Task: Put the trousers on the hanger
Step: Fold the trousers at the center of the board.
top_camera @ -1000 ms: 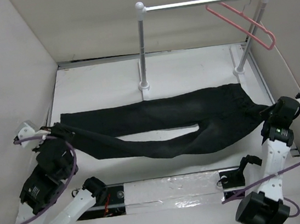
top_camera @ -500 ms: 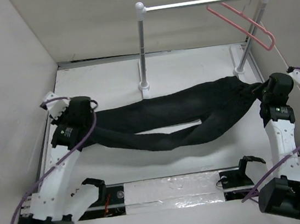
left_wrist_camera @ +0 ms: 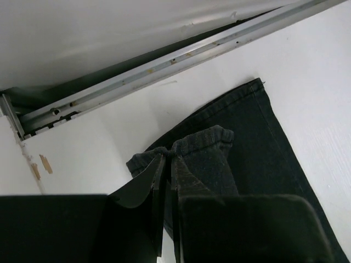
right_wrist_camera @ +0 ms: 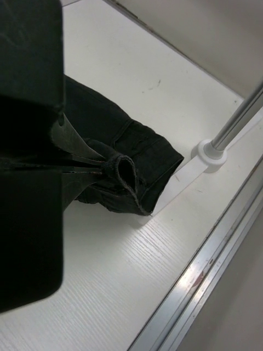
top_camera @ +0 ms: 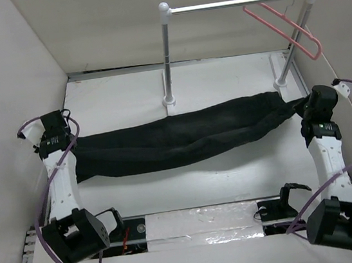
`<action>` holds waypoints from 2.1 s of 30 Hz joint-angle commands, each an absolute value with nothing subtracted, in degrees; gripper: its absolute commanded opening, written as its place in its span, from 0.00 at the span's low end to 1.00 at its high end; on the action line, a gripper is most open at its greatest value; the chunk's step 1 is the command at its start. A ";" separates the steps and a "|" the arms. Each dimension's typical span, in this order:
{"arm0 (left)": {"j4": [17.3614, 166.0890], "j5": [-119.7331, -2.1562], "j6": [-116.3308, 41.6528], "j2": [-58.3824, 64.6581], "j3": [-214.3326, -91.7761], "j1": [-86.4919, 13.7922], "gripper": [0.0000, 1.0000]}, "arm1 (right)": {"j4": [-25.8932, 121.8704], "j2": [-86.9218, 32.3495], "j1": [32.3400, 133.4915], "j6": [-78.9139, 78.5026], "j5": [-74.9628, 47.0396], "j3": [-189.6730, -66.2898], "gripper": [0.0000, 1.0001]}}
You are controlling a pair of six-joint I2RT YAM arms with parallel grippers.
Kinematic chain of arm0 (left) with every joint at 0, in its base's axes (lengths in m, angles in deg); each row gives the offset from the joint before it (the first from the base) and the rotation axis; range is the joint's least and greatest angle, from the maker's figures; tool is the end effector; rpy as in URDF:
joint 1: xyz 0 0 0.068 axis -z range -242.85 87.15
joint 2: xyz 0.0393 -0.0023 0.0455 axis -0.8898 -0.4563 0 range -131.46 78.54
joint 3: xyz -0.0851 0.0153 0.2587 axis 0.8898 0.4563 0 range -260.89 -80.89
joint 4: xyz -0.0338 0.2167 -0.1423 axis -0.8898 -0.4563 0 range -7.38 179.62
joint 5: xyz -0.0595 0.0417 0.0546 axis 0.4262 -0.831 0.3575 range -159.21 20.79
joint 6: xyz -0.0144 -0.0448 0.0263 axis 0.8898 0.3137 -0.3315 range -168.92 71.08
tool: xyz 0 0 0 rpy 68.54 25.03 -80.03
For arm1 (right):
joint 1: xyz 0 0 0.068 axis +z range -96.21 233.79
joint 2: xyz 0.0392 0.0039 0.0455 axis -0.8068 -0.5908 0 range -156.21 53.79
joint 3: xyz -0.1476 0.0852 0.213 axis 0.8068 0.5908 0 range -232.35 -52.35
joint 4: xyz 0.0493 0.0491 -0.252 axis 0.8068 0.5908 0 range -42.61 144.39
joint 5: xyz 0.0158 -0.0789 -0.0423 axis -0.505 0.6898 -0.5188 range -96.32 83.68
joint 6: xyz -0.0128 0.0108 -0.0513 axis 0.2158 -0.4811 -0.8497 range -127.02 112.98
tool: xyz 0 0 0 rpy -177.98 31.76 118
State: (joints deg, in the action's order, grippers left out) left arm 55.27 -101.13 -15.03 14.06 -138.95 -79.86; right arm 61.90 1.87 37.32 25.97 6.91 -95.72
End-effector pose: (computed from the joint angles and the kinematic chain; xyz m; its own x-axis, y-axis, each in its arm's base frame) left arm 0.2195 0.0869 0.3160 -0.1665 -0.5457 -0.8213 -0.8721 0.4701 -0.1356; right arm 0.1975 -0.0668 0.3015 -0.0549 0.5689 -0.8205 0.6053 0.6725 0.4258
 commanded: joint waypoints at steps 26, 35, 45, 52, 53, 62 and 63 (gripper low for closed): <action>62.46 -106.21 -15.96 -23.74 -163.66 -79.72 0.00 | 48.27 -39.54 46.05 23.39 21.01 -124.67 0.07; 64.84 -107.26 -15.96 -30.26 -164.73 -79.72 0.21 | 46.36 -44.91 46.58 23.92 18.21 -126.00 0.20; 68.08 -99.18 -15.61 -17.19 -159.21 -78.32 0.77 | 44.06 -32.53 47.11 26.37 7.93 -116.53 1.00; 70.73 -89.79 -12.54 6.63 -141.90 -80.86 0.68 | 32.13 -14.69 49.39 28.40 -1.56 -93.42 1.00; 70.64 -87.42 -12.44 10.91 -138.05 -81.56 0.61 | 30.88 -11.89 50.00 29.18 -2.97 -89.04 1.00; 71.59 -74.15 -11.57 23.17 -119.85 -90.09 0.24 | 30.25 -0.09 55.72 29.45 -14.19 -78.89 0.00; 72.13 -73.26 -11.57 22.74 -118.78 -90.79 0.25 | 30.34 1.31 56.33 29.45 -16.32 -78.46 0.00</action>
